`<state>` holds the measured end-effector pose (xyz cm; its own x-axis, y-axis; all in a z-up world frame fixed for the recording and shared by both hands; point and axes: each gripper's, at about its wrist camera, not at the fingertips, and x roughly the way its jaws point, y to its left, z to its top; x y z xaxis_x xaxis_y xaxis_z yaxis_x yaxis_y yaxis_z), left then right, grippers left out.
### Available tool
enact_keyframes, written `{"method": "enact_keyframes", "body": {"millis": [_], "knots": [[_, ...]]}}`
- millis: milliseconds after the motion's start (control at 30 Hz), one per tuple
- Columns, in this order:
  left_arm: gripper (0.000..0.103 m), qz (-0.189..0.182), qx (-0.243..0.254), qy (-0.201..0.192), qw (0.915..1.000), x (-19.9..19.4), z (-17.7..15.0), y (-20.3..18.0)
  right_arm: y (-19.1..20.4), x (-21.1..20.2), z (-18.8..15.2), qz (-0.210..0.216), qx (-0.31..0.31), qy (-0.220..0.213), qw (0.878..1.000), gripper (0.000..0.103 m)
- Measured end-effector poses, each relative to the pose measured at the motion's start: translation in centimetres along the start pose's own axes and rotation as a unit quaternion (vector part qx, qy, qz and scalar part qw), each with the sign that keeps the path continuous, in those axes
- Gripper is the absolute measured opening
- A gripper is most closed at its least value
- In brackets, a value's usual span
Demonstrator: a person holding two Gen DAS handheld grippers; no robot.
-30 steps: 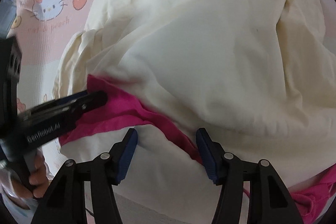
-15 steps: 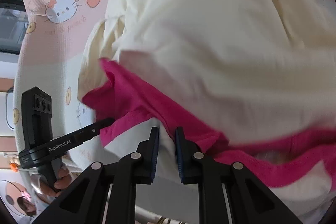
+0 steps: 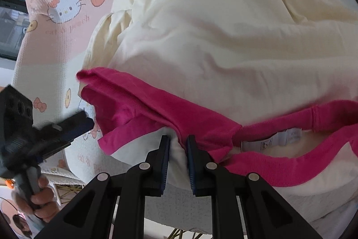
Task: Fold clothes
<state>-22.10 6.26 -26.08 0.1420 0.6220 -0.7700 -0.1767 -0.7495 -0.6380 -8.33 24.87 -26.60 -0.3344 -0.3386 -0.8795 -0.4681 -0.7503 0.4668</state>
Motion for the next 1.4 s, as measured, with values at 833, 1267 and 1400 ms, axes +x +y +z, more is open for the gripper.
{"method": "enact_keyframes", "body": {"millis": [833,1267,1400], "knots": [[0.038,0.079,0.014,0.001,0.9968,3.4,1.9,-0.3,2.9,-0.8,-3.4,-0.082,-0.079,-0.142,0.983,0.037],[0.007,-0.100,-0.119,0.000,0.9879,2.5,0.9,7.4,9.8,2.3,-1.4,-0.222,-0.291,-0.103,0.925,0.058],[0.006,-0.121,-0.123,-0.011,0.9849,2.6,0.5,7.9,11.0,2.3,0.5,-0.194,-0.281,-0.084,0.936,0.058]]}}
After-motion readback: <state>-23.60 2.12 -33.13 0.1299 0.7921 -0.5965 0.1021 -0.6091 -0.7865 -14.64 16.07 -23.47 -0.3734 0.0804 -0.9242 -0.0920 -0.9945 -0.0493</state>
